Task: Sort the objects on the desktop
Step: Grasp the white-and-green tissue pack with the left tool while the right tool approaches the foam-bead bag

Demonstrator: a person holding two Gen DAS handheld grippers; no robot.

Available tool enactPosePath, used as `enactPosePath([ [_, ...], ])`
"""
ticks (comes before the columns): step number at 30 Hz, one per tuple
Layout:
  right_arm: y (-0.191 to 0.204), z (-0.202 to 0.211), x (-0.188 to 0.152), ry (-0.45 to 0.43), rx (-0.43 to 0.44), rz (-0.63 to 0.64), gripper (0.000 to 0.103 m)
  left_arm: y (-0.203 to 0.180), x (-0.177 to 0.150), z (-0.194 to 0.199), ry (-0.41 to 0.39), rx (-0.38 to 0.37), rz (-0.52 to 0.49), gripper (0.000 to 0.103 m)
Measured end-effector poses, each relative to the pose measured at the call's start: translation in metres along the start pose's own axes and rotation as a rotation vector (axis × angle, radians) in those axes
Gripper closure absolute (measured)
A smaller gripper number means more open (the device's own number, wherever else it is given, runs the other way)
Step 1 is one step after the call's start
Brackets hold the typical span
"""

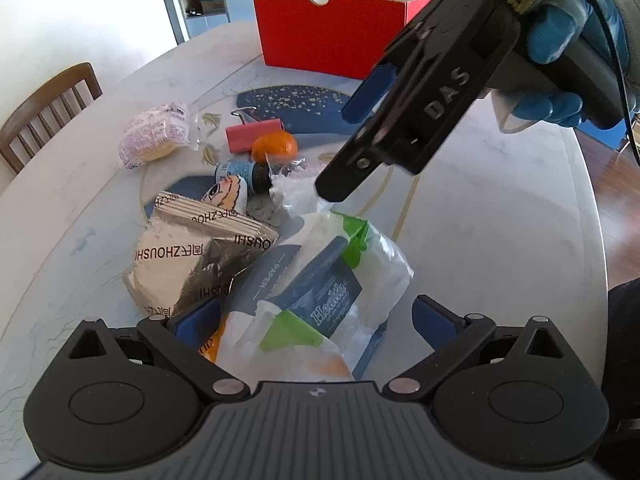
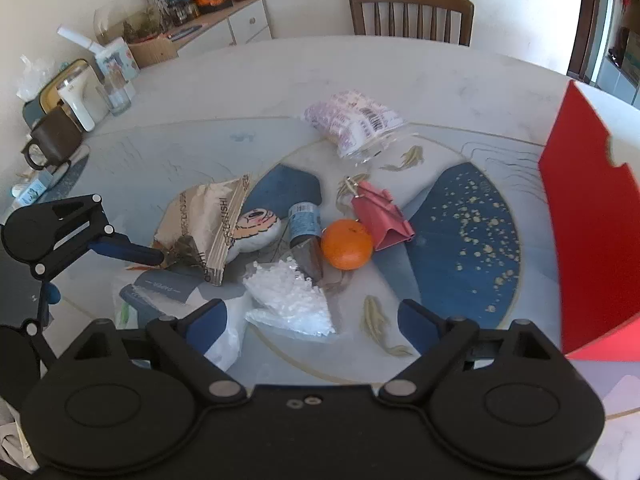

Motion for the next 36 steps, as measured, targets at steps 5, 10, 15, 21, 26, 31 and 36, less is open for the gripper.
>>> enactPosePath([
  [5,0.003,-0.016,0.003,0.017,-0.023,-0.005,0.015,-0.001,-0.001,-0.005,-0.001,-0.006,-0.012,0.001],
  [10,0.005,-0.026,0.005,0.029,-0.028,-0.017,0.018,0.002,-0.004,-0.010,0.002,-0.006,0.021,0.001],
  [15,0.007,-0.032,0.006,0.040,-0.031,-0.009,0.021,0.004,-0.006,-0.012,-0.001,0.007,0.056,0.002],
  [21,0.007,-0.034,0.007,0.047,-0.021,-0.026,0.025,-0.003,-0.009,-0.006,-0.015,0.016,0.065,0.012],
  [26,0.004,-0.033,0.004,0.049,-0.005,-0.063,0.028,-0.007,-0.011,-0.002,-0.018,0.016,0.088,0.022],
  [31,0.006,-0.033,0.003,0.043,-0.020,-0.041,0.034,-0.011,-0.012,0.003,-0.012,0.040,0.128,0.030],
  [36,0.009,-0.030,-0.001,0.037,-0.021,-0.015,0.045,-0.013,-0.015,0.008,-0.006,0.061,0.209,0.035],
])
Point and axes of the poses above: each gripper's, at about its wrist camera, not at the fingertips, and z roughly against the way its jaws point, y to its left, x to its top, the point moved 3 cm from there along -z, roughly the way its jaws point, and after that the axes turned 7 degrees about -z, right-handed, at the moved point
